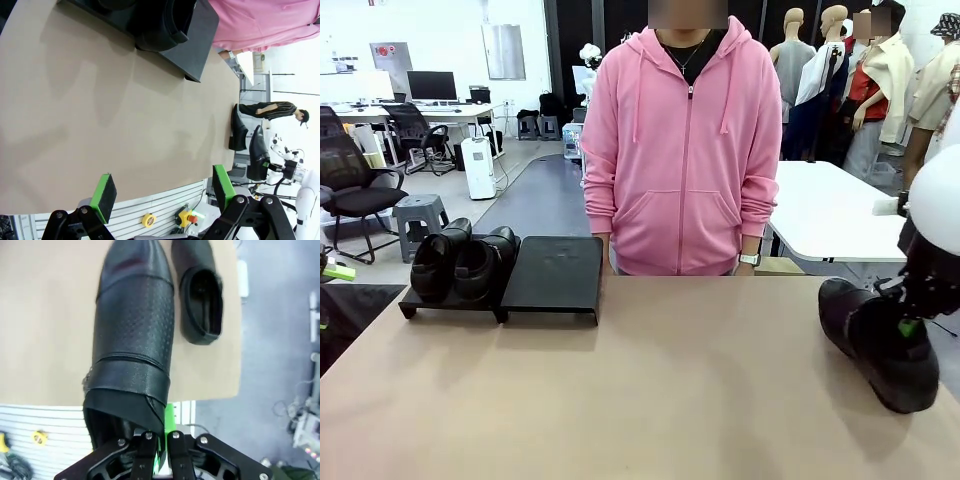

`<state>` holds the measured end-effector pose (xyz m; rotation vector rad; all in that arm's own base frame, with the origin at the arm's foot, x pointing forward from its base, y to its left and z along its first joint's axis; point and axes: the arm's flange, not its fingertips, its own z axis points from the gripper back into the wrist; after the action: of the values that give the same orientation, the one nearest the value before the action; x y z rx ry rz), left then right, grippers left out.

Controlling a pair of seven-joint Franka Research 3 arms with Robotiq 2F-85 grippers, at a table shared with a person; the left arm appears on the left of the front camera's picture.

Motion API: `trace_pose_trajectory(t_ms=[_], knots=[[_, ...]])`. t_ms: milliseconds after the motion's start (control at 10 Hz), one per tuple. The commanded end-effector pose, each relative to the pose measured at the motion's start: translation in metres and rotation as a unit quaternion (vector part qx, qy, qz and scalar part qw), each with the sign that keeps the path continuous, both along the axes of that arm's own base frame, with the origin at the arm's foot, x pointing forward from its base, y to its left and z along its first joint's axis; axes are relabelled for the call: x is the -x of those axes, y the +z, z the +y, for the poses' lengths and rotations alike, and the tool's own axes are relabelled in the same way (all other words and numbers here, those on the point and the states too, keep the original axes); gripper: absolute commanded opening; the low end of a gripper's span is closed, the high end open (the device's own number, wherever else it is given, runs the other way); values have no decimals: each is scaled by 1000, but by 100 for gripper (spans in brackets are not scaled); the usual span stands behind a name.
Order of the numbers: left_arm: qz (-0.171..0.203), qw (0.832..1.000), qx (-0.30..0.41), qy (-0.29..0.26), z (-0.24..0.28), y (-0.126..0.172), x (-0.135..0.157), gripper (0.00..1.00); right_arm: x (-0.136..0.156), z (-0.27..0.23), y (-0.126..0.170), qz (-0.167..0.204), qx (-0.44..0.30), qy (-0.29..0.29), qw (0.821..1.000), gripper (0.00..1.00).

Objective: Organize the shoes by placing them on the stand.
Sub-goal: Pick up one Shoe and place it in the middle of the table.

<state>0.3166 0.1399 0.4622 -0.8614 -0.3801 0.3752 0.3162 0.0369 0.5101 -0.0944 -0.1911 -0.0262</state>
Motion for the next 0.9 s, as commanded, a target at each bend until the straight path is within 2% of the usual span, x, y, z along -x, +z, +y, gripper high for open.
trace_pose_trajectory(t_ms=[0,200,400,600,800], knots=[[5,1000,1,-1,1,2,2,100,-17,98,16,-45,6,50,998,0],[5,1000,1,-1,1,2,2,100,-38,211,10,-33,0,109,994,0],[5,1000,1,-1,1,2,2,100,-54,297,-20,-13,-56,60,997,0],[5,1000,1,-1,1,2,2,100,-61,341,-49,11,-105,1,994,0],[5,1000,1,-1,1,2,2,100,-68,359,-88,24,-105,-24,994,0]])
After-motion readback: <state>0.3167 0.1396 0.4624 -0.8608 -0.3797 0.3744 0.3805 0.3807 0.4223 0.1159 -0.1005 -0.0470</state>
